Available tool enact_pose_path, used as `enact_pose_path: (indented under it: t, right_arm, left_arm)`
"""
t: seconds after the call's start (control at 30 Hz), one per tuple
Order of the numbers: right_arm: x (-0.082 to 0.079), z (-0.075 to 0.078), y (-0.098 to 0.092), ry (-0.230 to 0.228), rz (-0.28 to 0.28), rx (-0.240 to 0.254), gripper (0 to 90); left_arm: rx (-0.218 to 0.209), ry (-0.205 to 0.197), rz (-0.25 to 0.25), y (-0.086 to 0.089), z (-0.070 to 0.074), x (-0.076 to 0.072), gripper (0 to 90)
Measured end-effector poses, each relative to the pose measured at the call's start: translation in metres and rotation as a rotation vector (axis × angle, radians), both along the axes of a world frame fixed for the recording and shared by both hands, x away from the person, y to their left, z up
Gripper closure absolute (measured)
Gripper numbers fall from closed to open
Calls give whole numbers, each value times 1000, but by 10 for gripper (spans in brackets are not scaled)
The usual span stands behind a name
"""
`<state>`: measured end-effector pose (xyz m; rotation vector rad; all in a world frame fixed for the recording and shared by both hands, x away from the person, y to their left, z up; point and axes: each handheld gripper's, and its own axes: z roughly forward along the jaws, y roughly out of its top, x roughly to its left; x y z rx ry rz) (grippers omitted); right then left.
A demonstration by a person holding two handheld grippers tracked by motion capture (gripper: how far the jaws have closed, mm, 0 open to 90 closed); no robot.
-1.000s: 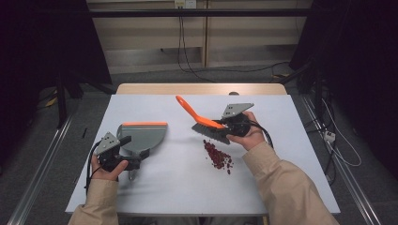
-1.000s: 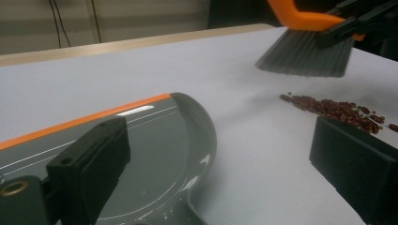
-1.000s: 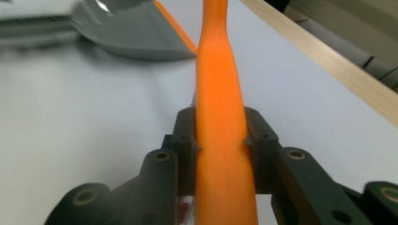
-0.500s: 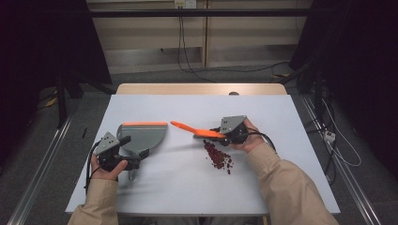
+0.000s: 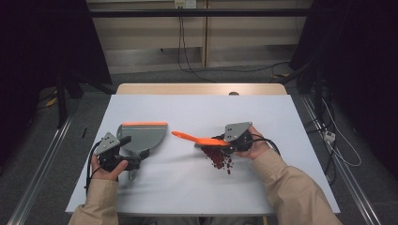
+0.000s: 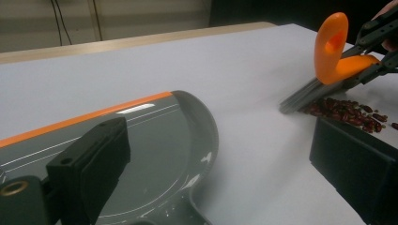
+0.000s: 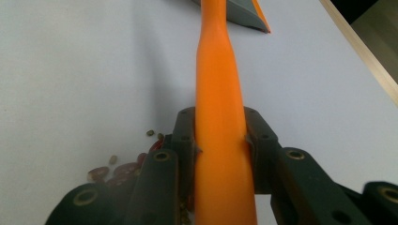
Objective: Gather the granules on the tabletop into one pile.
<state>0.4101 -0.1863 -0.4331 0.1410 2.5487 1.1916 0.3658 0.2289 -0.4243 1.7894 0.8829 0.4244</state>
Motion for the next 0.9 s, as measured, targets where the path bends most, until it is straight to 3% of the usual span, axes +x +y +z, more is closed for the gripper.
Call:
enact_pose_path:
  t: [0.33, 0.53, 0.73, 0.9]
  right_arm:
    - [-6, 1, 2, 20, 22, 11, 712]
    - [-3, 5, -1, 43, -58, 67, 711]
    - [-4, 10, -6, 94, -183, 142, 711]
    - [-12, 14, -8, 143, -401, 182, 711]
  left_arm:
    - [-2, 0, 1, 0, 0, 0, 53]
    - [0, -2, -1, -1, 0, 0, 53]
    - [1, -1, -4, -1, 0, 0, 53]
    - [-3, 2, -5, -1, 0, 0, 53]
